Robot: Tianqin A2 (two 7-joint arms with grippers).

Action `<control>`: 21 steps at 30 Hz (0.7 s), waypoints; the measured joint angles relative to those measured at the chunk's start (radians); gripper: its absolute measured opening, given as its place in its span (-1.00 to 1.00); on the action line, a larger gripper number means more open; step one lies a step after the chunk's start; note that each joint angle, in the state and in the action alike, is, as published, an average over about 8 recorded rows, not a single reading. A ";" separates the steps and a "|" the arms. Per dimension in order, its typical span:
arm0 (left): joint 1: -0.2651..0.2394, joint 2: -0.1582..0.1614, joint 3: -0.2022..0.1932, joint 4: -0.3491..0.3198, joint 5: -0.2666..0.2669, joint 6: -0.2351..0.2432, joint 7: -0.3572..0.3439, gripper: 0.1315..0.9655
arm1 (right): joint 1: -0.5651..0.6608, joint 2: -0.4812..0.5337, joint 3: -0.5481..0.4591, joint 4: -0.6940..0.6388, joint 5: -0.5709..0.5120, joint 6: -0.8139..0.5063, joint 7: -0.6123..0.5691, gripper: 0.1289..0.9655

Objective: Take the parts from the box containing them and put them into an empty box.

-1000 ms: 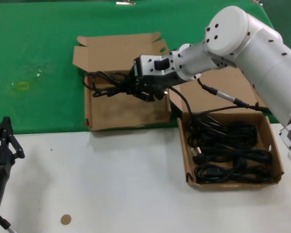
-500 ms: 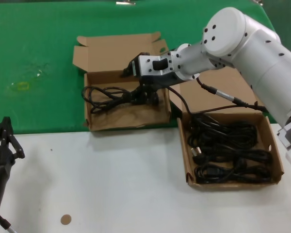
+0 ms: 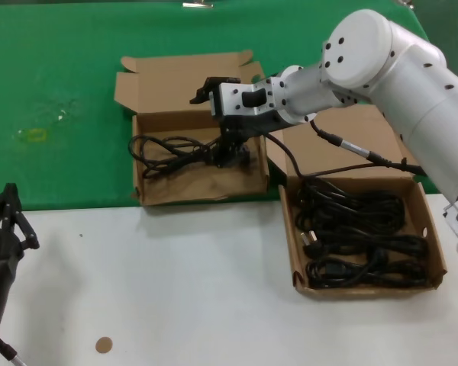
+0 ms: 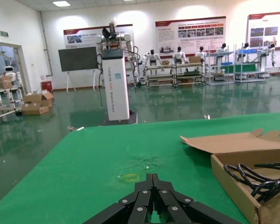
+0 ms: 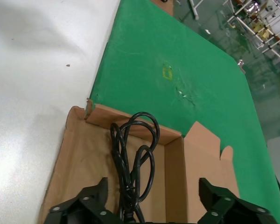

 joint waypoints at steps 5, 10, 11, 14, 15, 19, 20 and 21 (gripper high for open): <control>0.000 0.000 0.000 0.000 0.000 0.000 0.000 -0.93 | -0.041 0.006 0.020 0.033 0.019 0.028 0.008 0.24; 0.000 0.000 0.000 0.000 0.000 0.000 0.000 -0.89 | -0.111 0.015 0.055 0.089 0.051 0.076 0.021 0.46; 0.000 0.000 0.000 0.000 0.000 0.000 0.000 -0.86 | -0.126 0.017 0.062 0.102 0.058 0.087 0.024 0.51; 0.000 0.000 0.000 0.000 0.000 0.000 0.000 -0.77 | -0.175 0.023 0.086 0.141 0.081 0.121 0.034 0.66; 0.000 0.000 0.000 0.000 0.000 0.000 0.000 -0.74 | -0.191 0.025 0.094 0.155 0.088 0.132 0.037 0.71; 0.000 0.000 0.000 0.000 0.000 0.000 0.000 -0.65 | -0.259 0.034 0.128 0.209 0.120 0.178 0.050 0.80; 0.000 0.000 0.000 0.000 0.000 0.000 0.000 -0.65 | -0.276 0.037 0.137 0.224 0.128 0.191 0.053 0.83; 0.000 0.000 0.000 0.000 0.000 0.000 0.000 -0.65 | -0.293 0.039 0.145 0.237 0.135 0.202 0.056 0.85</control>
